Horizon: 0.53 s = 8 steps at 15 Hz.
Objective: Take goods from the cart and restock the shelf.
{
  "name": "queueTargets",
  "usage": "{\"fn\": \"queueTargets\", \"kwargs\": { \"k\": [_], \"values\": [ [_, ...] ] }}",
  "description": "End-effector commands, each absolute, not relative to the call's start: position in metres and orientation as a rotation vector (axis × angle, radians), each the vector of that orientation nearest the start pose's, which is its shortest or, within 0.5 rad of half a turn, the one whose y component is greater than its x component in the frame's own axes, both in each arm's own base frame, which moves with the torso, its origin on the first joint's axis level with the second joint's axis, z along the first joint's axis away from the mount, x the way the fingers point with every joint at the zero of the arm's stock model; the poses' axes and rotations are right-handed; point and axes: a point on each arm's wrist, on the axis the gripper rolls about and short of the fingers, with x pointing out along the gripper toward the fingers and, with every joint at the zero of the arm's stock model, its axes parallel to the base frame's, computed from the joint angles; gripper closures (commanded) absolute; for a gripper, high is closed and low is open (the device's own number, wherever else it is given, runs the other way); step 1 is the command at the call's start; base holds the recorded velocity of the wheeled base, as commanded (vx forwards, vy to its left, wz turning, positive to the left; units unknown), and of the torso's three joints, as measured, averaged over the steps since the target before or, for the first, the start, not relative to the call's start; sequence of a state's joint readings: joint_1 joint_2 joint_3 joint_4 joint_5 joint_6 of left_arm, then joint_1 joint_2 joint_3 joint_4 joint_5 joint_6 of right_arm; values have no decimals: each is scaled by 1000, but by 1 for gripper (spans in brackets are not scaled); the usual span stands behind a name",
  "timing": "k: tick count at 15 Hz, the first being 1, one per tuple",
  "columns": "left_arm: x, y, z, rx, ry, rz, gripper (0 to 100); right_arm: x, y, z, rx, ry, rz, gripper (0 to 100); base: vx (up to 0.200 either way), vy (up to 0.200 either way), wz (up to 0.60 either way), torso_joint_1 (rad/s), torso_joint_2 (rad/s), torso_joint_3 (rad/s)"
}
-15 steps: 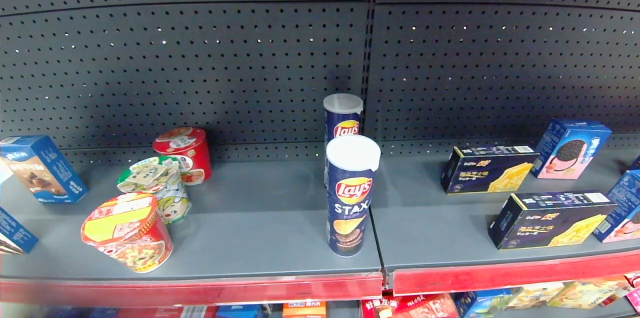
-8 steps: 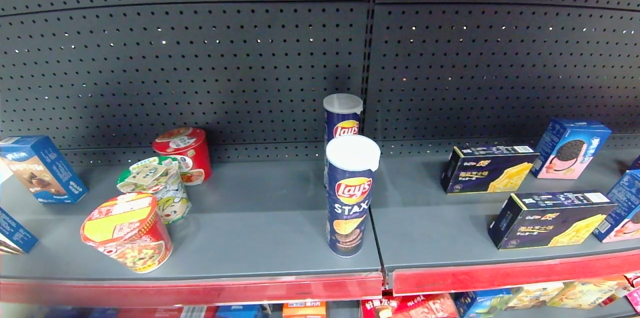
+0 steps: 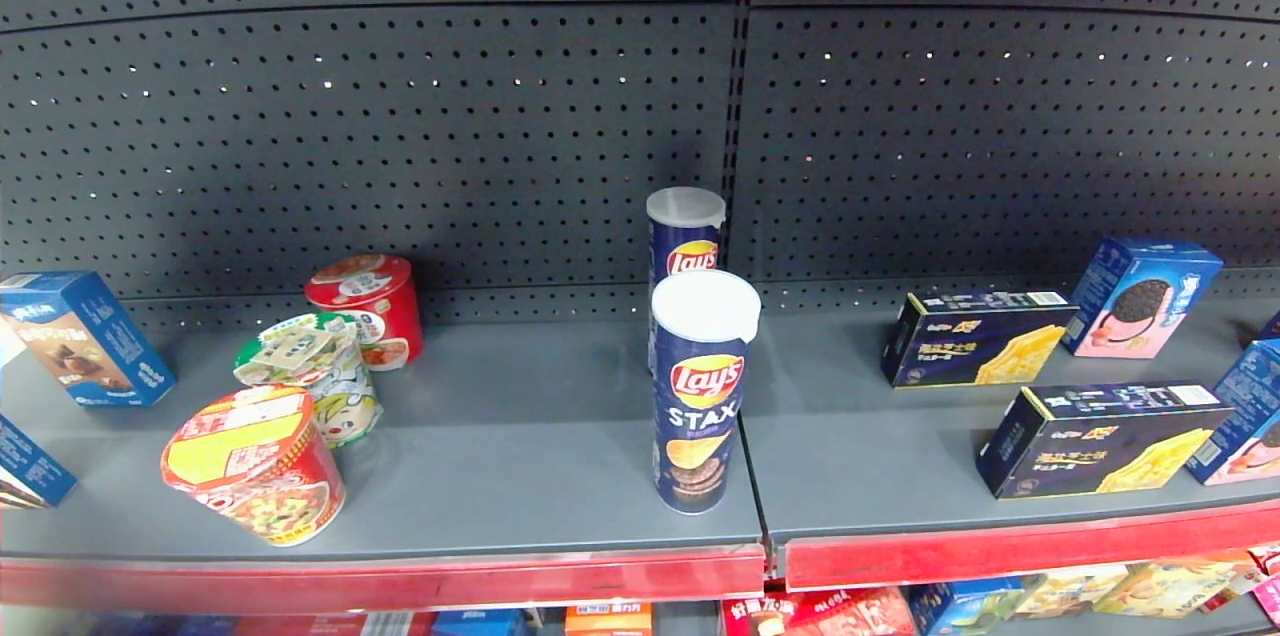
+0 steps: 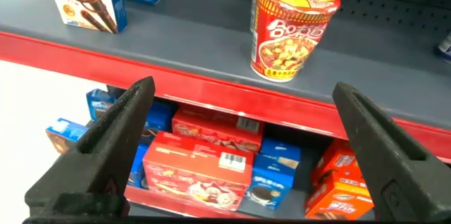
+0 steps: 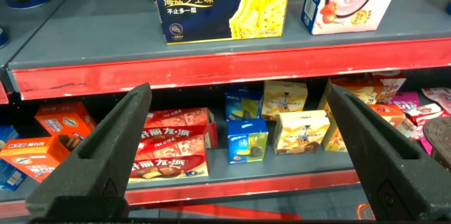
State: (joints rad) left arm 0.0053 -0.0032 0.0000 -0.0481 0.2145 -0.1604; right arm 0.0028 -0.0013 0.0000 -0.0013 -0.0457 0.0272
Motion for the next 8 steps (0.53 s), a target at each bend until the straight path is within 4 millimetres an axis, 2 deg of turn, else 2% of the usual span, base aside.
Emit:
{"fn": "queueTargets", "kwargs": {
  "k": [1,8],
  "values": [
    [-23,5,80,-166,-67,216,0,-23,-1,76,28,-2,-43,0,0,0,0,0,0,0],
    [-23,5,81,-167,-68,216,0,-23,-1,76,28,-2,-43,0,0,0,0,0,0,0]
  ]
}}
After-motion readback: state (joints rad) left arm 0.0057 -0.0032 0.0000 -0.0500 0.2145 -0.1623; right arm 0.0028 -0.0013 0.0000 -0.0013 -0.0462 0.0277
